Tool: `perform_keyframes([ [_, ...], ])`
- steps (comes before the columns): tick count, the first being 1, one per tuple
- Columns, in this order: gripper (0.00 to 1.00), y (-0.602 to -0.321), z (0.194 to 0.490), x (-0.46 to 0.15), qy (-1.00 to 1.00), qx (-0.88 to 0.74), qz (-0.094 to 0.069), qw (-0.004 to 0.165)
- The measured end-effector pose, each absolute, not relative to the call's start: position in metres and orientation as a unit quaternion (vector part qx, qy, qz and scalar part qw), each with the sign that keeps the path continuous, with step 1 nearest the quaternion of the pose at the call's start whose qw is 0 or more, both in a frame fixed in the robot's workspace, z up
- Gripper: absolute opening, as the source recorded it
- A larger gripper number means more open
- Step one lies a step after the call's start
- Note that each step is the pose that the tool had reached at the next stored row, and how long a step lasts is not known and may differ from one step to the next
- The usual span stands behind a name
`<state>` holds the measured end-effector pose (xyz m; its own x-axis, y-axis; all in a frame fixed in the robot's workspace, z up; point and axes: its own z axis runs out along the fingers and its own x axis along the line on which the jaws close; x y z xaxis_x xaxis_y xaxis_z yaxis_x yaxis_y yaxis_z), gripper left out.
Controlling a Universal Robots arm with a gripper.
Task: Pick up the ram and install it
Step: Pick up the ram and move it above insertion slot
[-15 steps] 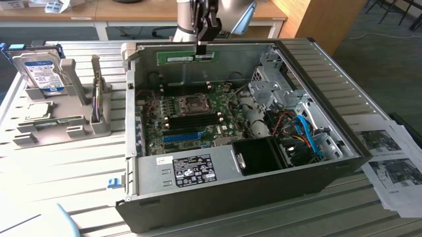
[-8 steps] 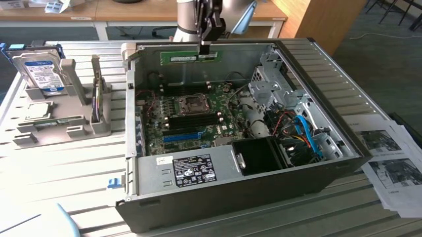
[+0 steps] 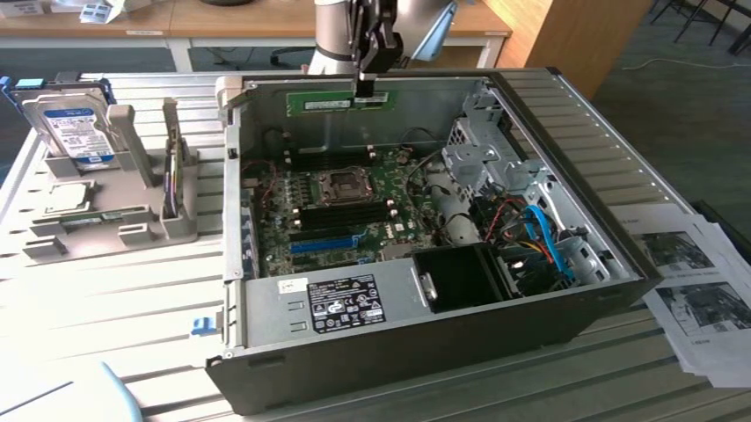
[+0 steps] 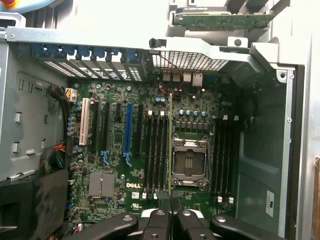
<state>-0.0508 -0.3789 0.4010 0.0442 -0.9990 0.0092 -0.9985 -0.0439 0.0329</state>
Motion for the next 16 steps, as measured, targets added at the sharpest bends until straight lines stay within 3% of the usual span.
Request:
perform_keyframes([
  [16,0.11,-0.379,0.389,-0.051,-0.691,0.722,-0.008,0.015],
])
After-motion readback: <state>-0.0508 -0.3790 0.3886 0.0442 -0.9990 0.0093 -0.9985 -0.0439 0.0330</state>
